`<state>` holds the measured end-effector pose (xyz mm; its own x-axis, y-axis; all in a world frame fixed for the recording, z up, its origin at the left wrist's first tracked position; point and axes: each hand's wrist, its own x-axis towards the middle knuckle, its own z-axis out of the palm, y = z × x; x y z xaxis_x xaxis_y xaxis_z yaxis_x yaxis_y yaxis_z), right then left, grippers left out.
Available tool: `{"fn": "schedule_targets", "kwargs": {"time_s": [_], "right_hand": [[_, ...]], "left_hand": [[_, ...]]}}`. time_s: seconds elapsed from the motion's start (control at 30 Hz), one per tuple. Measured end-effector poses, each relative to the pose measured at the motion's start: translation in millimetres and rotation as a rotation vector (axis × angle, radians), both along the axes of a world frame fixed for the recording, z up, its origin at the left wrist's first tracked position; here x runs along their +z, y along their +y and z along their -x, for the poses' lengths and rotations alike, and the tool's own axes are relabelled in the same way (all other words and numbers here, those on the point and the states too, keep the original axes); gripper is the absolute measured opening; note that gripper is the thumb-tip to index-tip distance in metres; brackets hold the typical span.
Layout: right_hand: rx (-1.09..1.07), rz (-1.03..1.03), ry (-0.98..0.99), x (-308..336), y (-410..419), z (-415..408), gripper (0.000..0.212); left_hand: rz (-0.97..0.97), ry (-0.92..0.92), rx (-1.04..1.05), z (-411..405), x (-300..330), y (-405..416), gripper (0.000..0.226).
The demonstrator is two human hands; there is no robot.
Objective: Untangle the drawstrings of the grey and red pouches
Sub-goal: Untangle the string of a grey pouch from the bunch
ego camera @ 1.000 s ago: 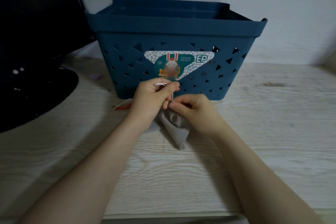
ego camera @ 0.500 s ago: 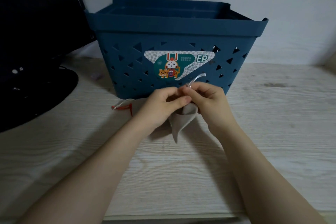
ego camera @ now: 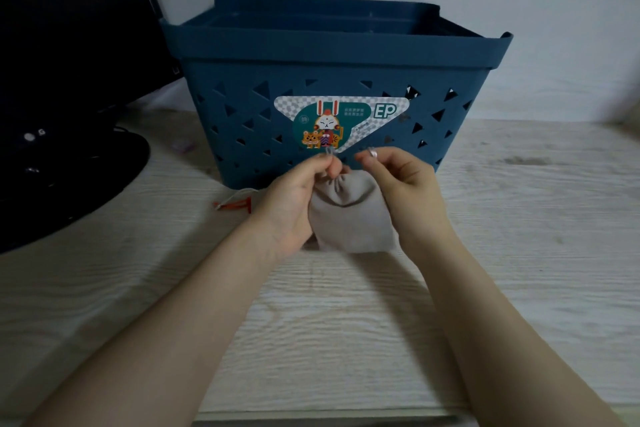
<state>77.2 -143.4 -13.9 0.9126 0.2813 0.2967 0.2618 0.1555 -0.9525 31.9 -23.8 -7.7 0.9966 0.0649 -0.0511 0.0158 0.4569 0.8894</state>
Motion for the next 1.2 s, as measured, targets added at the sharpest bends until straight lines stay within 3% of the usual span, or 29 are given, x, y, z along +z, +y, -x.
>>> {"fn": "schedule_targets", "kwargs": {"time_s": [0.07, 0.17, 0.23, 0.33, 0.47, 0.57, 0.7, 0.83, 1.03, 1.2], "right_hand": [[-0.023, 0.021, -0.098, 1, -2, -1, 0.017], [-0.015, 0.055, -0.230, -1, -3, -3, 0.011], [-0.028, 0.109, -0.306, -3, -3, -4, 0.011], [-0.017, 0.133, -0.302, -4, -3, -5, 0.017], [0.101, 0.138, -0.293, -4, -1, -1, 0.022], [0.141, 0.169, -0.304, -5, 3, 3, 0.019], [0.097, 0.135, -0.245, -9, 5, 0, 0.007], [-0.014, 0.238, -0.381, -10, 2, -1, 0.019], [-0.034, 0.343, -0.441, -5, 1, 4, 0.011], [-0.030, 0.337, -0.385, -3, 1, 5, 0.010]], "left_hand": [[-0.178, 0.010, 0.105, -2, -1, 6, 0.038], [-0.791, -0.082, 0.242, -3, -6, 11, 0.042], [-1.065, -0.207, 0.252, -2, -11, 9, 0.042], [-1.209, -0.359, 0.177, -2, -16, 6, 0.034], [-1.265, -0.427, 0.138, -3, -19, 4, 0.031], [-1.214, -0.401, 0.165, -5, -22, 6, 0.026], [-0.956, -0.308, 0.210, -7, -21, 5, 0.029], [-0.843, -0.280, 0.213, -5, -15, -1, 0.038], [-0.499, -0.022, 0.251, -4, -13, -3, 0.027], [-0.331, 0.027, 0.239, -3, -9, 0, 0.032]]}}
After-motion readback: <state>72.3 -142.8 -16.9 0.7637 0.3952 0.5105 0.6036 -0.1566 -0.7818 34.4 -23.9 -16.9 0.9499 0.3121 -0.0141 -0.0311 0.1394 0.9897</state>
